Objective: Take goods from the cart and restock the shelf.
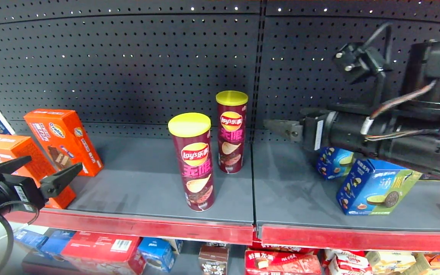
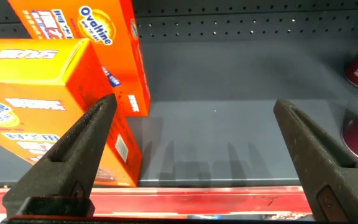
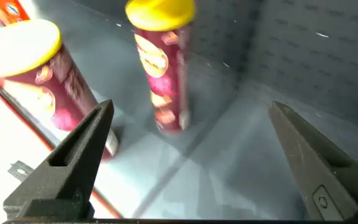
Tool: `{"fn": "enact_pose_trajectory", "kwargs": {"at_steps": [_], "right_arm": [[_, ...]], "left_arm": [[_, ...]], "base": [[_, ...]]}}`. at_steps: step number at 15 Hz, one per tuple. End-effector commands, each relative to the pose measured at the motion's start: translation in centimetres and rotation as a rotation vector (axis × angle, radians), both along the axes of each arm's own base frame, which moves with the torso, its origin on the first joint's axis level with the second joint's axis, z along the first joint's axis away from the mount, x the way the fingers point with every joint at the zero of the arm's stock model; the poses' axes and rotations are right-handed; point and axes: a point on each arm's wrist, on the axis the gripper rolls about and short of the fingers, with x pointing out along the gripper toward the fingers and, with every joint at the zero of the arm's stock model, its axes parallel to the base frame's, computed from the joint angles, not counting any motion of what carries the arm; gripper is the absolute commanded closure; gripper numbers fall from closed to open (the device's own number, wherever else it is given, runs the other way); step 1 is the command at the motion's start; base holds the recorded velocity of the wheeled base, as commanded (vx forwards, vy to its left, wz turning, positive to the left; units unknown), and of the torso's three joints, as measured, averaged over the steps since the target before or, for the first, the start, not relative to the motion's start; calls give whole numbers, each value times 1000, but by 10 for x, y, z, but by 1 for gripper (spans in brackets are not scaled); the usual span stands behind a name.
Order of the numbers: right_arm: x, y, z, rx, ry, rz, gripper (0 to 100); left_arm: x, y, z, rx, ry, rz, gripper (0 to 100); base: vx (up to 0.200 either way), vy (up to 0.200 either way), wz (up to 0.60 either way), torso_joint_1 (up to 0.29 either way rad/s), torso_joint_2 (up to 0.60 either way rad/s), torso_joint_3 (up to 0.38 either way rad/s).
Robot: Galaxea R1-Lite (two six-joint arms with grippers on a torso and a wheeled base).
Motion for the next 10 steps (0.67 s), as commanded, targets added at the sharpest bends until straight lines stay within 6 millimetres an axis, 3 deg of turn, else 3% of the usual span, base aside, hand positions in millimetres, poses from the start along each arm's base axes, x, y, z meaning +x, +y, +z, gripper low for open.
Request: {"fn": "enact_pose_trajectory", "kwargs": {"at_steps": [1, 4, 8, 10], "right_arm": [[-47, -38, 10, 12, -28, -48, 0], [-77, -50, 3, -1, -34, -166, 0], [-90, -69, 13, 14, -58, -345, 0], [-101, -89, 19, 18, -66, -471, 0]], "left_arm": [[3, 0, -3, -3, 15, -1, 0], [6, 0, -1, -7, 12, -43, 0], [6, 0, -2, -11, 16, -49, 0], [3, -1, -8, -16, 35, -52, 0]], "base": [[0, 0, 0, 0, 0, 0], [0, 0, 0, 0, 0, 0], [0, 0, 0, 0, 0, 0], [0, 0, 0, 0, 0, 0]]}}
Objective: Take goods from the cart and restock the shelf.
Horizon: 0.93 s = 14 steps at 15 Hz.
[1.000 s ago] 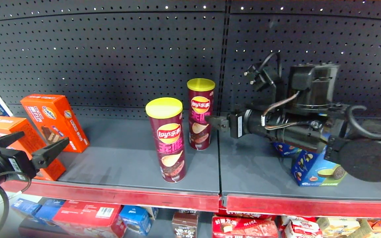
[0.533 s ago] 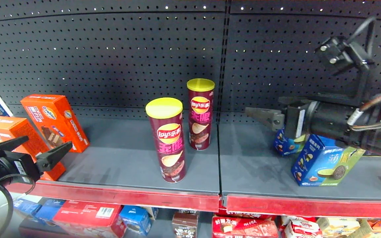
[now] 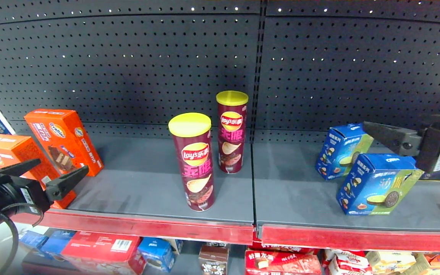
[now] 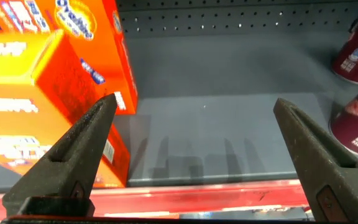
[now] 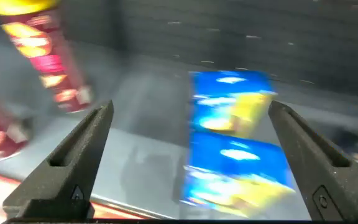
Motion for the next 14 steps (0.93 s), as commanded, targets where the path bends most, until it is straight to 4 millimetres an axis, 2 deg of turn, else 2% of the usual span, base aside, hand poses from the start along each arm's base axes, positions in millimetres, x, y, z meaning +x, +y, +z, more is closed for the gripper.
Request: {"fn": "enact_pose_trajectory", "kwargs": {"at_steps": [1, 3, 6, 7, 10, 11, 14], "right_arm": [[-24, -26, 12, 31, -39, -93, 0], [-41, -43, 16, 35, -47, -168, 0], [-52, -54, 24, 63, -75, -256, 0], [-56, -59, 29, 83, -92, -291, 0], [-63, -68, 28, 74, -87, -349, 0], [-63, -68, 27, 73, -86, -351, 0], [-66, -76, 27, 71, -88, -408, 0]], "left_arm": [[-1, -1, -3, -3, 11, -7, 0], [3, -3, -7, -9, 31, -44, 0], [14, -8, -13, -17, 69, -93, 0], [22, -14, -15, -18, 88, -129, 0], [40, -30, -10, -14, 84, -209, 0], [40, -30, -9, -14, 83, -211, 0], [46, -57, -12, -9, 99, -332, 0]], "base": [[0, 0, 0, 0, 0, 0], [0, 0, 0, 0, 0, 0], [0, 0, 0, 0, 0, 0], [0, 0, 0, 0, 0, 0], [0, 0, 0, 0, 0, 0], [0, 0, 0, 0, 0, 0], [0, 0, 0, 0, 0, 0]]}}
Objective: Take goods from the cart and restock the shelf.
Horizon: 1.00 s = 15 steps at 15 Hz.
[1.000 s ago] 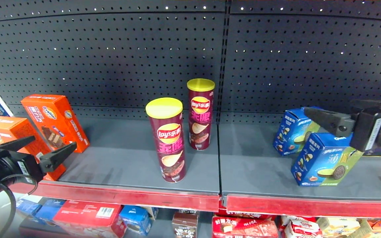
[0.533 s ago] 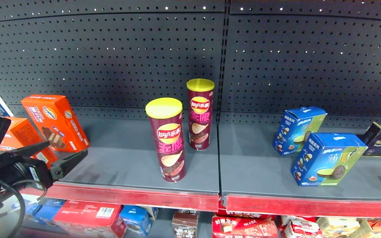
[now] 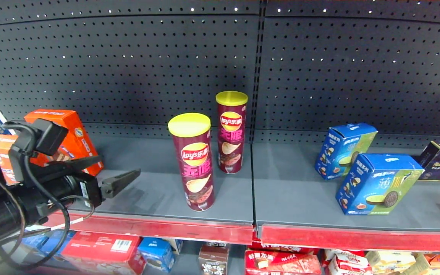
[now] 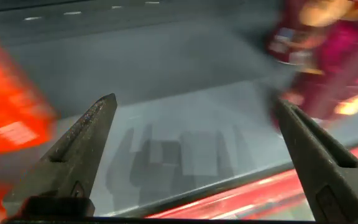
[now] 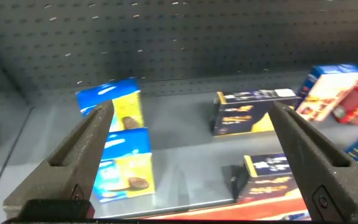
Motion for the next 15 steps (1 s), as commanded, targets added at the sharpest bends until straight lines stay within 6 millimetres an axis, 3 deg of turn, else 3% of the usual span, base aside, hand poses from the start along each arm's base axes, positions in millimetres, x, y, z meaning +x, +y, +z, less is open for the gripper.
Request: {"fn": "enact_pose_trajectory", "kwargs": {"at_steps": [1, 2, 7, 15], "right_arm": [[-2, -3, 0, 5, -6, -19, 0], [-1, -3, 1, 4, -5, -26, 0], [-1, -6, 1, 7, -10, -62, 0], [-4, -10, 0, 7, -12, -89, 0]], "left_arm": [[5, -12, -5, 1, 24, -56, 0], [1, -25, -6, -11, 37, -122, 0], [-5, -48, -8, -13, 48, -231, 0], [22, -61, -19, 4, 94, -241, 0]], "base": [[0, 0, 0, 0, 0, 0], [0, 0, 0, 0, 0, 0], [0, 0, 0, 0, 0, 0], [0, 0, 0, 0, 0, 0]]}}
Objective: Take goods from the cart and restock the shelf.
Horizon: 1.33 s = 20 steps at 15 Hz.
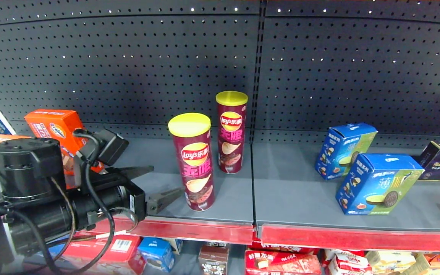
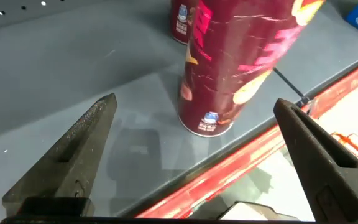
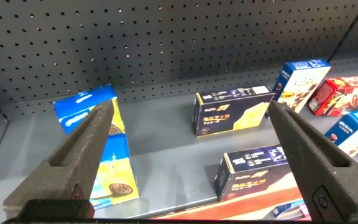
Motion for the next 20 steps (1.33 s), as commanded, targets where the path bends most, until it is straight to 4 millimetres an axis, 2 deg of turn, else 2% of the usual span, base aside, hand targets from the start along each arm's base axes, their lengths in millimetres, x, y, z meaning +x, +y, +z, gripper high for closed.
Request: {"fn": "enact_pose_trajectory", "kwargs": {"at_steps": [1, 7, 13, 20], "right_arm": [[0, 0, -1, -2, 2, -1, 0], [-1, -1, 0, 0, -2, -1, 0], [3, 2, 0, -5, 8, 3, 0], [9, 6, 3, -5, 8, 8, 0]], "left_arm": [[14, -6, -3, 5, 11, -2, 0], [40, -14, -3, 5, 9, 3, 0], [37, -13, -1, 3, 0, 7, 0], [19, -6, 1, 4, -3, 7, 0]], "base": [[0, 0, 0, 0, 0, 0], [0, 0, 0, 0, 0, 0], [0, 0, 0, 0, 0, 0], [0, 0, 0, 0, 0, 0]]}}
